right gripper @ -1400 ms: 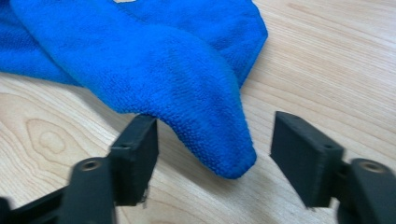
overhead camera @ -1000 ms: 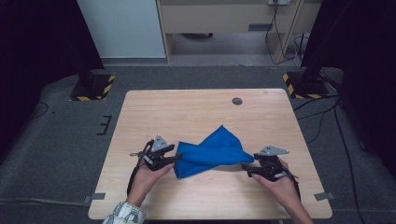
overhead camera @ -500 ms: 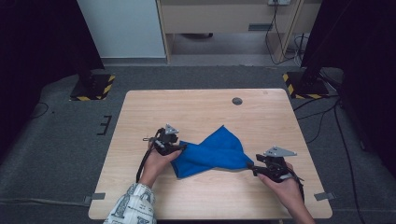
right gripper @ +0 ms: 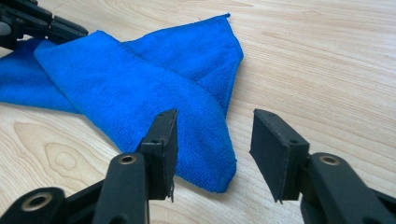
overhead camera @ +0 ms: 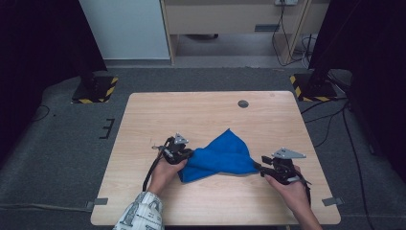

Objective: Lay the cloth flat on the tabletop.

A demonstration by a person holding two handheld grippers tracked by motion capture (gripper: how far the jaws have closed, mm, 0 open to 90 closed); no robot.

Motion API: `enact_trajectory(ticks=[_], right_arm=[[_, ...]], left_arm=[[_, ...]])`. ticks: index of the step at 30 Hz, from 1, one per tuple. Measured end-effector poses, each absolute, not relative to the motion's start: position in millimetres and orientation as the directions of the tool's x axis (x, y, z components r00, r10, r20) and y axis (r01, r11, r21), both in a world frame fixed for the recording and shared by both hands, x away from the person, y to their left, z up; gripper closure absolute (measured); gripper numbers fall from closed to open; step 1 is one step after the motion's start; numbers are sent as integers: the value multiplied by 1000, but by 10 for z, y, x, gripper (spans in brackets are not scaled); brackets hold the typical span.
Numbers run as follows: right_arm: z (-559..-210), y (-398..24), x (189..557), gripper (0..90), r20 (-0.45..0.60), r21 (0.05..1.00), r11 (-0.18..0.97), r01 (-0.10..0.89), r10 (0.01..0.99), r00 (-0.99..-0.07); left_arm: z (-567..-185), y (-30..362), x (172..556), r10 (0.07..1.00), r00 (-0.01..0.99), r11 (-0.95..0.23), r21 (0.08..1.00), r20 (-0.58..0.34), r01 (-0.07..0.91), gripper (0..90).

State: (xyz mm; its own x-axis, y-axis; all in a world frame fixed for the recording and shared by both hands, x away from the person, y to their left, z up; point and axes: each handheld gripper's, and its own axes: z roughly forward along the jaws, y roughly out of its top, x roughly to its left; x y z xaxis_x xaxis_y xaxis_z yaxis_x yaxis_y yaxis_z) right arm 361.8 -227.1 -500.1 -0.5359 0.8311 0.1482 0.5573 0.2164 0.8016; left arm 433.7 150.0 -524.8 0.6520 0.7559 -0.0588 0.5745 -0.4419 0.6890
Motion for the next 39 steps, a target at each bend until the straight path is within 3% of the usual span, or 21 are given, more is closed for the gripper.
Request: enact_trajectory(ticks=[4, 13, 19, 24, 29, 32, 34, 39], right_arm=[[-4975, -2264, 3659, 593, 157, 804, 206, 558, 832, -533], [-4964, -2254, 3772, 758, 131, 799, 222, 559, 843, -522], [-5001, -2218, 3834, 844, 106, 792, 254, 556, 839, -534], [-5060, -2173, 3883, 849, 108, 780, 256, 570, 843, -527], [-5133, -2116, 3866, 702, 160, 773, 231, 590, 830, -535], [-5153, -2096, 3854, 696, 153, 766, 247, 593, 826, -542], [-5182, -2065, 3846, 718, 156, 753, 266, 602, 817, -555], [-5165, -2048, 3825, 875, 135, 764, 280, 581, 812, -568]], left_arm=[[-5199, 1473, 4324, 758, 650, -441, 700, -44, 562, 871], [-4860, 1571, 4191, 774, 632, -367, 795, -27, 483, 881], [-4761, 1616, 4131, 770, 637, -352, 810, -36, 470, 883], [-4757, 1638, 4120, 768, 639, -358, 807, -31, 469, 883], [-4789, 1644, 4107, 765, 643, -362, 804, -33, 471, 883], [-4797, 1642, 4106, 766, 642, -361, 804, -34, 473, 883], [-4801, 1634, 4107, 765, 644, -363, 803, -33, 473, 883], [-4794, 1631, 4104, 765, 643, -365, 803, -30, 471, 883]])
